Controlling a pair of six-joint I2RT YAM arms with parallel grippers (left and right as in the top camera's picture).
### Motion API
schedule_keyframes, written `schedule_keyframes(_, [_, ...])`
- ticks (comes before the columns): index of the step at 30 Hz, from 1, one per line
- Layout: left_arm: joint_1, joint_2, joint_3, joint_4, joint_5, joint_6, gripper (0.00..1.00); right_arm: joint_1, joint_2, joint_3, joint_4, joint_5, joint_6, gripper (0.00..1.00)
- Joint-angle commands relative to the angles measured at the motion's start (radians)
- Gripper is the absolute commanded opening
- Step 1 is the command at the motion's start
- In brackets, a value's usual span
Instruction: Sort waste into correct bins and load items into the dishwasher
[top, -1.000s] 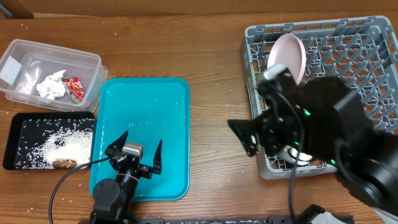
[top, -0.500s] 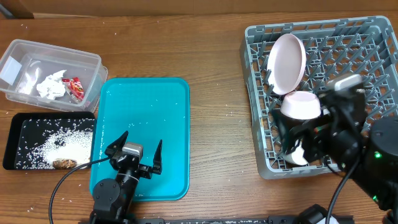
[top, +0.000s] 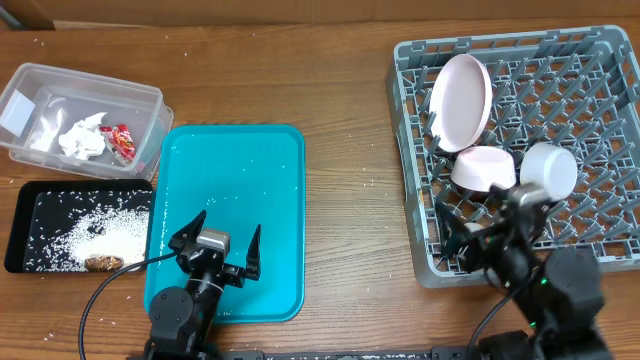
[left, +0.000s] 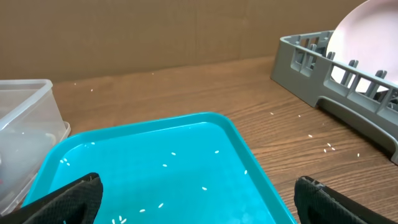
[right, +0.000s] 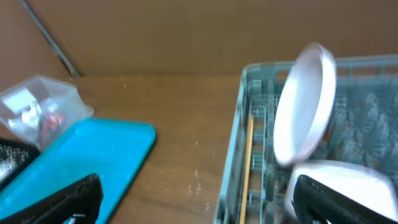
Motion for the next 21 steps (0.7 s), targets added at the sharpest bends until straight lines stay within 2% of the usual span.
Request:
schedule_keyframes(1, [-0.006, -0.009, -0.003, 0.001, 0.006, -0.006, 1.00, -0.006, -0.123, -0.190, 0.114, -0.026, 0.000, 1.00])
schedule_keyframes(10, [-0.006, -0.009, -0.003, 0.001, 0.006, -0.006, 1.00, -0.006, -0.324, -0.512, 0.419, -0.026, 0.000, 1.00])
schedule_keyframes(21, [-0.006, -0.009, -0.003, 0.001, 0.006, -0.006, 1.00, -0.005, -0.364, -0.513, 0.391, 0.008, -0.001, 1.00])
